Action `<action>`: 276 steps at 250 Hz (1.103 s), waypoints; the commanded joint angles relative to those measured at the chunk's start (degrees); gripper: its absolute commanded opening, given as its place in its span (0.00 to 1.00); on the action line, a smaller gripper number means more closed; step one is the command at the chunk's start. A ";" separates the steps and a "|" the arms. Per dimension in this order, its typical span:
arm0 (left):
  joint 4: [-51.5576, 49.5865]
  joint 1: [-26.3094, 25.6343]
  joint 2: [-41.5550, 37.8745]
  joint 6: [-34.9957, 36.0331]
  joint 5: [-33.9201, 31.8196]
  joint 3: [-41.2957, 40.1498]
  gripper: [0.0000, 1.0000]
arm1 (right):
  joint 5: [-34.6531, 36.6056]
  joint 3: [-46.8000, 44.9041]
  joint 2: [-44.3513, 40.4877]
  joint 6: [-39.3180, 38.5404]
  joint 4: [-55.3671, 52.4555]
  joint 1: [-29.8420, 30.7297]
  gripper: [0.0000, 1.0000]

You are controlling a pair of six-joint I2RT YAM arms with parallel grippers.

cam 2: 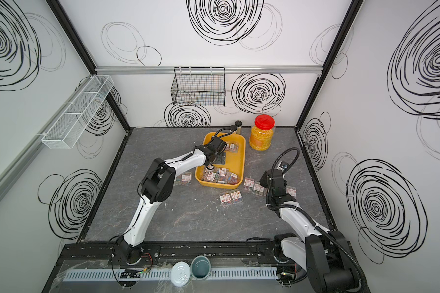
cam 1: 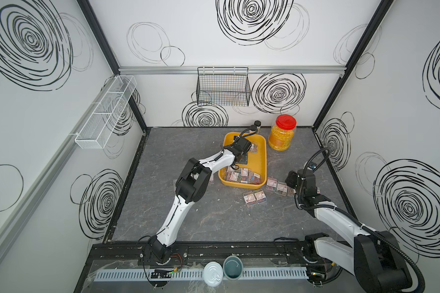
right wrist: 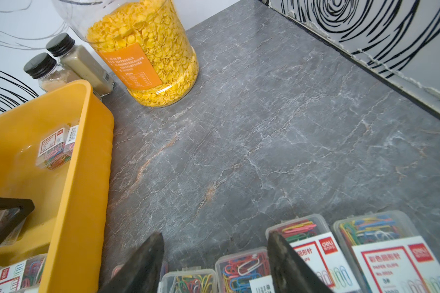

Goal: Take the paper clips out of the storage box
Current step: Pick up the boxed paper clips from the storage box.

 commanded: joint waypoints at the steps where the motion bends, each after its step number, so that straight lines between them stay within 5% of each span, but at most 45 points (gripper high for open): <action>1: -5.07 0.43 2.67 -0.12 -4.08 0.06 0.99 | 1.50 0.13 0.58 -0.67 1.76 0.60 0.68; 33: -5.48 -0.91 2.67 0.41 -8.33 0.21 0.99 | 2.12 0.63 1.31 -0.81 1.69 1.18 0.68; 168: -5.73 0.85 4.42 2.01 -0.68 4.15 1.00 | 3.61 1.62 2.83 -1.39 1.44 2.60 0.68; 224: -4.24 -1.48 -1.58 2.73 -4.10 1.98 0.99 | 3.90 1.71 2.95 -1.53 1.54 2.95 0.69; 276: -7.92 -1.48 0.70 2.87 -7.04 6.02 0.99 | 3.73 1.31 2.43 -1.74 1.71 3.00 0.69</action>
